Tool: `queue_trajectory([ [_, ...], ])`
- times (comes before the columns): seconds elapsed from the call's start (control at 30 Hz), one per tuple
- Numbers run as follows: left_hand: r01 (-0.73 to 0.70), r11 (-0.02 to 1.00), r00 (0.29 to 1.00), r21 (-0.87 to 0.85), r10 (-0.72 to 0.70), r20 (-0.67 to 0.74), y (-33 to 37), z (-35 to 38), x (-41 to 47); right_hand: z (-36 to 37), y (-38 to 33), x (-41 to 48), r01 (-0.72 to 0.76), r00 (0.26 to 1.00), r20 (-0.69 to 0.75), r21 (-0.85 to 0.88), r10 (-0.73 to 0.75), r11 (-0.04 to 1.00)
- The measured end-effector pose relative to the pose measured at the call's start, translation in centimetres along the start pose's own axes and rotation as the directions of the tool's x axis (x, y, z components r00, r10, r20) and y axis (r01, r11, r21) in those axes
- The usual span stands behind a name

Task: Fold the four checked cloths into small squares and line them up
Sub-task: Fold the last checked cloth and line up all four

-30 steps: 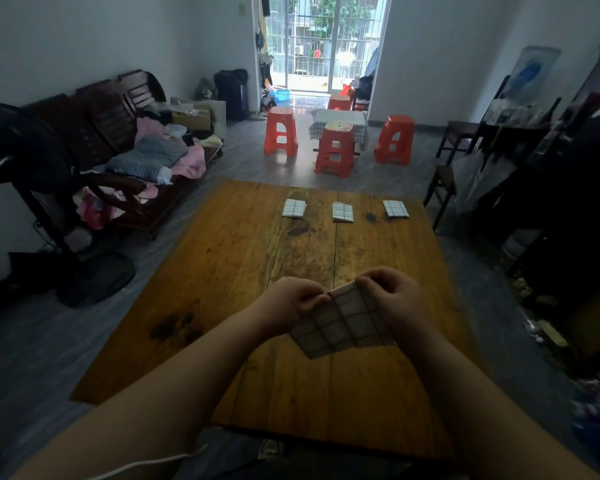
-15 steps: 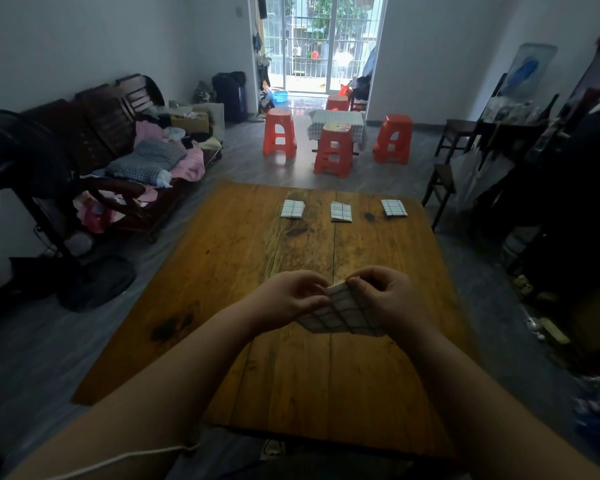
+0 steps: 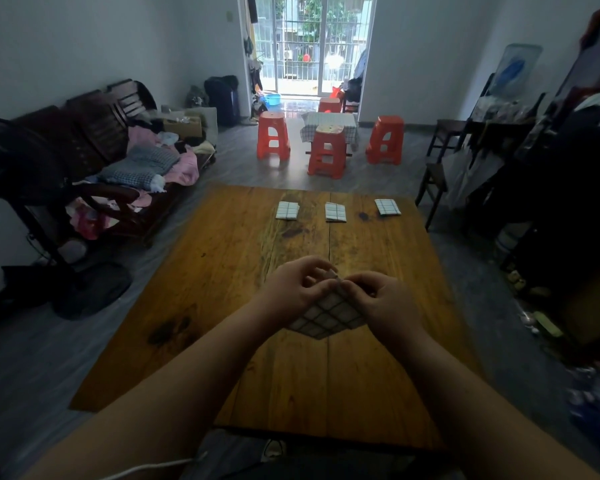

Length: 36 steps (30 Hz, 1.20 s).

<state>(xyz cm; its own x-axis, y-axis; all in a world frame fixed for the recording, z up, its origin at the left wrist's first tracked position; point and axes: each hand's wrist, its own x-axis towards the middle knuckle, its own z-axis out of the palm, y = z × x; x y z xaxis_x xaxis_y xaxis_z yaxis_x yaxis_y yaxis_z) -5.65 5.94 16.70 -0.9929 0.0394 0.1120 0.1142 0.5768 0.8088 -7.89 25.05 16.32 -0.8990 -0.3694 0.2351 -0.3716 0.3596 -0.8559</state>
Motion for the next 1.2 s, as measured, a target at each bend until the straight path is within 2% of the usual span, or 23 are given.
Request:
queue_trajectory([
  [0.13, -0.03, 0.999, 0.997, 0.035, 0.032, -0.074, 0.5, 0.1, 0.0, 0.6, -0.1, 0.1, -0.001, 1.0, 0.0, -0.046, 0.001, 0.999],
  [0.27, 0.014, 0.998, 0.997, -0.055, -0.019, -0.078, 0.3, -0.5, -0.2, 0.5, 0.2, -0.1, -0.043, 0.999, 0.007, -0.037, 0.043, 0.998],
  [0.5, 0.079, 0.964, 0.982, -0.253, -0.119, -0.147, 0.1, -2.6, -1.1, -0.1, 1.9, -1.0, -0.116, 0.991, -0.046, 0.152, 0.124, 0.982],
  [0.57, 0.094, 0.956, 0.977, -0.276, -0.142, -0.159, -0.1, -2.5, -1.3, 0.4, 2.4, -1.3, -0.194, 0.98, 0.015, 0.274, 0.197, 0.942],
  [0.63, 0.101, 0.948, 0.972, -0.301, -0.158, -0.171, -0.1, -2.3, -1.4, 1.1, 2.6, -1.5, -0.309, 0.951, 0.152, 0.405, 0.27, 0.861],
  [0.7, 0.115, 0.919, 0.966, -0.376, -0.191, -0.172, 0.1, -2.2, -1.4, 1.9, 2.6, -1.7, -0.364, 0.93, 0.227, 0.448, 0.289, 0.817],
  [0.87, 0.193, 0.844, 0.94, -0.5, -0.305, -0.152, -0.5, -2.2, -1.7, 3.3, 1.9, -1.9, -0.378, 0.925, 0.227, 0.456, 0.305, 0.806],
  [0.97, 0.293, 0.758, 0.907, -0.583, -0.413, -0.081, -1.5, -2.3, -1.8, 3.5, 1.7, -1.8, -0.379, 0.925, 0.218, 0.446, 0.312, 0.811],
  [1.07, 0.493, 0.623, 0.85, -0.608, -0.494, 0.182, -2.5, -2.3, -2.3, 3.5, 1.9, -1.5, -0.393, 0.919, 0.176, 0.434, 0.351, 0.811],
  [1.13, 0.554, 0.655, 0.829, -0.514, -0.485, 0.277, -3.1, -1.8, -2.9, 3.5, 2.1, -1.3, -0.393, 0.919, 0.149, 0.405, 0.364, 0.825],
  [1.2, 0.541, 0.697, 0.841, -0.471, -0.468, 0.272, -3.5, -1.3, -3.4, 3.4, 2.2, -1.3, -0.392, 0.92, 0.141, 0.376, 0.366, 0.84],
])
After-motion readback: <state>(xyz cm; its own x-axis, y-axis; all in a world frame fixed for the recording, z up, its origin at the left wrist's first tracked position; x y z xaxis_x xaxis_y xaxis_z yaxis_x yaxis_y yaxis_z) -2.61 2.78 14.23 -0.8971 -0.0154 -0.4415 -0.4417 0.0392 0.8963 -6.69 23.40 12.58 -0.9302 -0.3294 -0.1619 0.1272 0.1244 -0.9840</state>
